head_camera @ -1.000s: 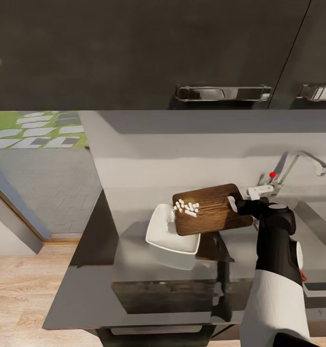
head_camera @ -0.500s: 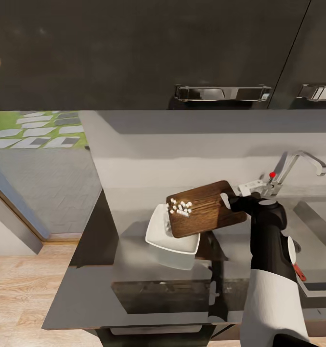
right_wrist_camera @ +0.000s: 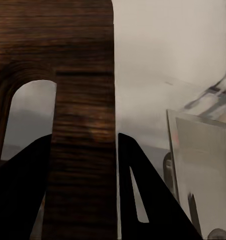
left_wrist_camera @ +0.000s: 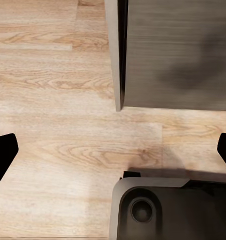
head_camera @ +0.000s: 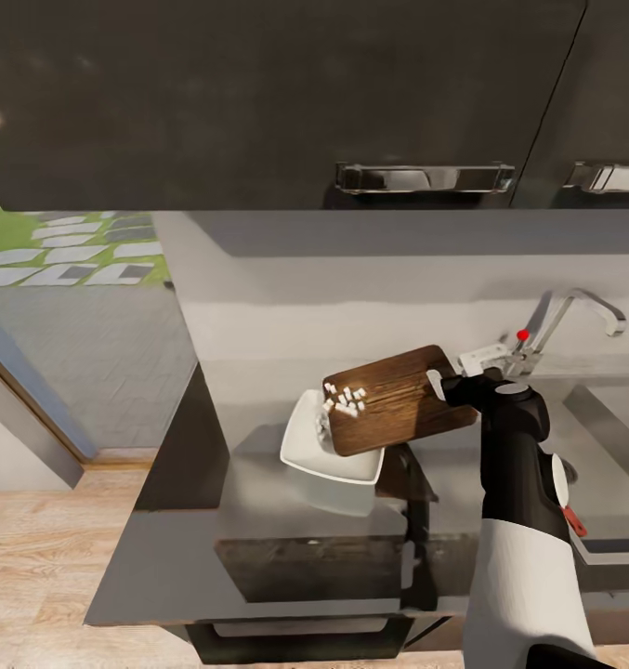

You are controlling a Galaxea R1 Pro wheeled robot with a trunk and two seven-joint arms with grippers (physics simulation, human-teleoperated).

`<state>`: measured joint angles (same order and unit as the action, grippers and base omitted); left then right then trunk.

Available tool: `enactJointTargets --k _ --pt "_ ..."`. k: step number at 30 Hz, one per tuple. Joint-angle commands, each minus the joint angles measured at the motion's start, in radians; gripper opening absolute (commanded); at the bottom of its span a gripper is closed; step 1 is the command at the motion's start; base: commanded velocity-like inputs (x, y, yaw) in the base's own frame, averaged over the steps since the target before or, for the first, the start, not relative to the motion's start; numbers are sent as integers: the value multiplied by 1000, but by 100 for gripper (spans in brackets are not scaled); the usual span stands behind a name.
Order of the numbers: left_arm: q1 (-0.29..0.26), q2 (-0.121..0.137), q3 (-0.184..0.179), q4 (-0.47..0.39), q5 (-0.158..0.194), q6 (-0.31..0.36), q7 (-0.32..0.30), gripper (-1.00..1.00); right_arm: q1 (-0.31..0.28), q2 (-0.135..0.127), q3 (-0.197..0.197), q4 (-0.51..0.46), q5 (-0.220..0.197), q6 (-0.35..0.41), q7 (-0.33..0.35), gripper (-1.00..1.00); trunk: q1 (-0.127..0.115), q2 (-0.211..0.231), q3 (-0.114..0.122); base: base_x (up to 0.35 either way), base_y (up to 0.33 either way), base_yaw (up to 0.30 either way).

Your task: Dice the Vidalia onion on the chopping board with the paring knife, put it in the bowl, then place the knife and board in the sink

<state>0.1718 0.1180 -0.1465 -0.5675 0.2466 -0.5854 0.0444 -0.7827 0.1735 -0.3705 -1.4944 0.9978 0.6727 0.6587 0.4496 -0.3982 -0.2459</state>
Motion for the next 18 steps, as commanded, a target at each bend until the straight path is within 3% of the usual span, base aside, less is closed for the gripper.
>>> enactJointTargets --k 1,7,13,18 --pt "0 2 -8 -2 10 -2 5 100 -1 1 -1 -1 9 1 5 -100 0 -2 -2 -81 -16 0" --pt "0 2 -8 -2 10 -2 5 100 -1 1 5 -1 9 1 -8 -100 0 -2 -2 -14 -3 0" --pt "0 2 -8 -2 10 -2 5 100 -1 1 70 -1 9 4 -70 -100 0 -2 -2 0 0 0" --pt "0 2 -8 -2 10 -2 5 100 -1 1 77 -1 9 4 -78 -100 0 -2 -2 0 0 0"
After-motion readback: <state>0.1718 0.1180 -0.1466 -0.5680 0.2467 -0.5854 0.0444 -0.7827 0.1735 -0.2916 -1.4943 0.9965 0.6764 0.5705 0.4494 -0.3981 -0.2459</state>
